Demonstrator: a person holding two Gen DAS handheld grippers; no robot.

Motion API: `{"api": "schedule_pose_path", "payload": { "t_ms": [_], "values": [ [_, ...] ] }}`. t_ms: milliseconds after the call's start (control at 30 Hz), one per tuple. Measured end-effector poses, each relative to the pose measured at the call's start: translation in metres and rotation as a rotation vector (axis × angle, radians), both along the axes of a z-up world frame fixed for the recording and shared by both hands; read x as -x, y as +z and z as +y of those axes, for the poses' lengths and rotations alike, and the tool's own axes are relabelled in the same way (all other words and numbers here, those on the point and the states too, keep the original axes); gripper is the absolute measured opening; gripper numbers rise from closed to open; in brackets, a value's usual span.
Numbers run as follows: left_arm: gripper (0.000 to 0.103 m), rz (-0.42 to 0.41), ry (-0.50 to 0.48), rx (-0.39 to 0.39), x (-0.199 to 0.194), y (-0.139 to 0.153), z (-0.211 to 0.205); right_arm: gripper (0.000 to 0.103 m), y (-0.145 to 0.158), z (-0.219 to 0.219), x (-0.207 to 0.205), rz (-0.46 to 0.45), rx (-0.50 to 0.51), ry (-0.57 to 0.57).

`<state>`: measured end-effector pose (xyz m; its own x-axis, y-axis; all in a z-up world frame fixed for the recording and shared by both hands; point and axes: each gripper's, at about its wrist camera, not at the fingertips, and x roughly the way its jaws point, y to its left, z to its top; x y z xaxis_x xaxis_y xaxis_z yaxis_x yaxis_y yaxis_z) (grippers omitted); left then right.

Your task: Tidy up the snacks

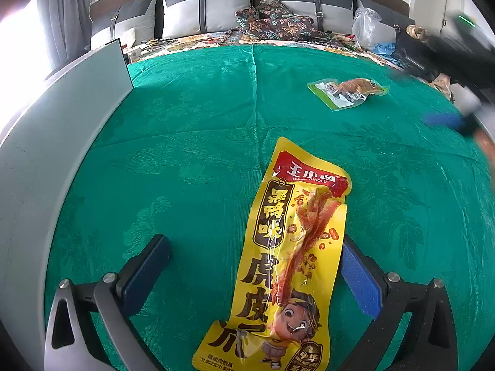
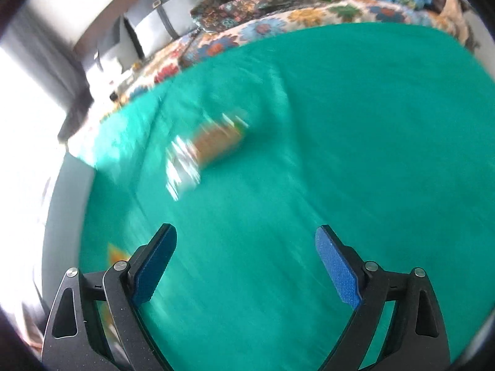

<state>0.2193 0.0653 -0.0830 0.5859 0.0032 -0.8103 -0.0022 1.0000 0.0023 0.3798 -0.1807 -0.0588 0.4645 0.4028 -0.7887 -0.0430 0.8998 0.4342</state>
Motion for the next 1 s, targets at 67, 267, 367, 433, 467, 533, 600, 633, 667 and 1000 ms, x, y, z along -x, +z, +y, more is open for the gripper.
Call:
{"api": "schedule_pose_path", "payload": {
  "t_ms": [67, 267, 367, 433, 467, 533, 600, 633, 667, 1000],
  "values": [
    [0.103, 0.000, 0.000, 0.000, 0.000, 0.000, 0.000, 0.092, -0.002, 0.017, -0.034, 0.030, -0.049, -0.053],
    [0.103, -0.001, 0.000, 0.001, 0.000, -0.001, 0.000, 0.070, -0.018, 0.060, -0.083, 0.088, -0.038, -0.192],
    [0.103, 0.000, 0.000, 0.000, 0.000, -0.001, 0.000, 0.037, -0.020, 0.070, -0.086, 0.050, 0.083, -0.158],
    [0.103, 0.000, 0.000, 0.001, 0.000, -0.002, -0.001, 0.035, -0.020, 0.066, -0.084, 0.033, 0.078, -0.072],
    [0.103, 0.000, 0.000, 0.001, 0.000, -0.002, -0.001, 0.034, -0.020, 0.060, -0.083, 0.039, 0.065, -0.029],
    [0.103, 0.000, -0.001, 0.001, 0.000, -0.002, -0.001, 0.033, -0.019, 0.044, -0.078, 0.051, 0.035, 0.030],
    [0.103, -0.001, -0.001, 0.000, 0.000, -0.002, -0.001, 0.033, -0.014, 0.024, -0.061, 0.062, 0.001, 0.111],
    [0.103, -0.001, -0.001, 0.000, 0.000, -0.003, -0.001, 0.033, -0.010, 0.015, -0.050, 0.063, 0.006, 0.153],
    [0.103, -0.001, -0.001, 0.000, 0.000, -0.002, -0.001, 0.033, -0.006, 0.009, -0.040, 0.066, 0.004, 0.190],
    [0.103, -0.001, -0.001, 0.000, 0.000, -0.003, -0.001, 0.042, -0.024, -0.017, 0.151, -0.017, 0.231, 0.514]
  ]
}}
